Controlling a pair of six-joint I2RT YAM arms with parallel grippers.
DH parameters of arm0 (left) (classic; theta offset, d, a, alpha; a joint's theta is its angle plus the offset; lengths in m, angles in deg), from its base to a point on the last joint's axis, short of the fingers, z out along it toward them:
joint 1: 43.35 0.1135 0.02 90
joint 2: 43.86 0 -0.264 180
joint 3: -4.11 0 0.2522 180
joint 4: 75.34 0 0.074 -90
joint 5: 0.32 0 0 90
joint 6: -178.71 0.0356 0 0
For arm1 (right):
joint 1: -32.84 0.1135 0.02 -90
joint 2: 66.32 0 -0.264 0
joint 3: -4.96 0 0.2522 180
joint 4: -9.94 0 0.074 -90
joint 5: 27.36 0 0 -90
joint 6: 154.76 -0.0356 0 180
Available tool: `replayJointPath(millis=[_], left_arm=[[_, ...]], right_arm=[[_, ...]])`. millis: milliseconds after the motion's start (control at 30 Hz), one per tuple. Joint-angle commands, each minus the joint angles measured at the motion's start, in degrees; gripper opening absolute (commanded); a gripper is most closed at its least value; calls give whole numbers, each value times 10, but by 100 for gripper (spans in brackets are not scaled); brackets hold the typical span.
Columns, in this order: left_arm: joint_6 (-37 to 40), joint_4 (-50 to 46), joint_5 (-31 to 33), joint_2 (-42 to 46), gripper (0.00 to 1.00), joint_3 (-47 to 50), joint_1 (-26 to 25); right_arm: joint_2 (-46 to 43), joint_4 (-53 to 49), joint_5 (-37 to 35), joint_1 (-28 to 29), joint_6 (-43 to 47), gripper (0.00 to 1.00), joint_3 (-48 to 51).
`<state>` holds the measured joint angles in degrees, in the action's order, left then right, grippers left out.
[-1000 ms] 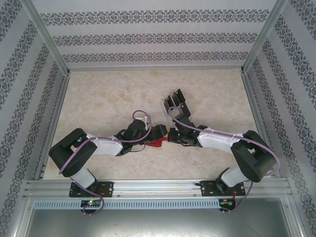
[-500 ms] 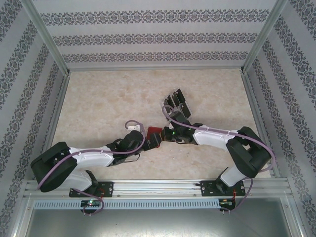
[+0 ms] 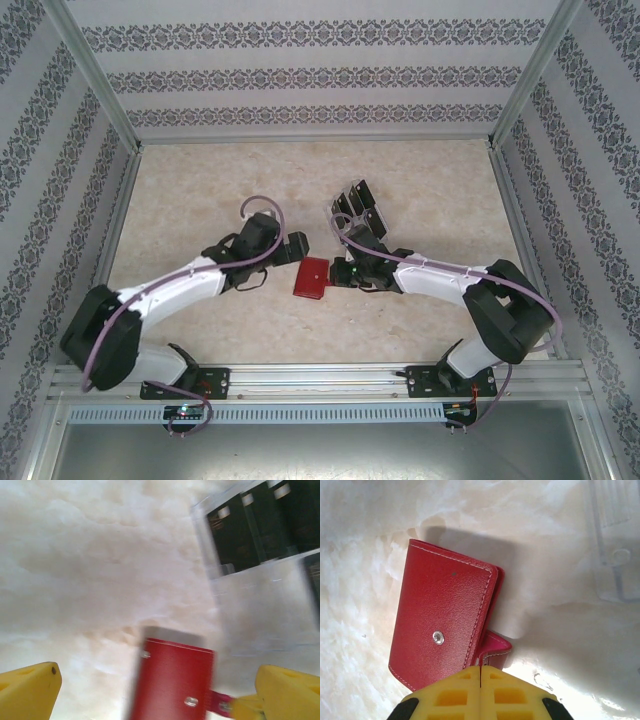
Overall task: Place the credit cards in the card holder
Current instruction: Rotate the card holder at the bottom-center of the table.
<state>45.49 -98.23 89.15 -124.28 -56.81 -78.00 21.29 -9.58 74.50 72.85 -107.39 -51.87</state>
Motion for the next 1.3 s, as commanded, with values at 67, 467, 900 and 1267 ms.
replayJointPath(millis=[67, 467, 900, 1267], left_arm=[[188, -105, -60, -82, 100, -79, 7], [247, -111, -65, -174, 100, -131, -3], [202, -123, -15, -155, 100, -57, -24], [109, -112, -10, -83, 100, 24, -58]], right_arm=[[-10, -26, -20, -8, 9, 0, -2], [-4, -20, -8, -7, 15, 0, -7], [14, -16, 48, 7, 54, 0, -36], [38, -31, 71, 23, 75, 0, -64]])
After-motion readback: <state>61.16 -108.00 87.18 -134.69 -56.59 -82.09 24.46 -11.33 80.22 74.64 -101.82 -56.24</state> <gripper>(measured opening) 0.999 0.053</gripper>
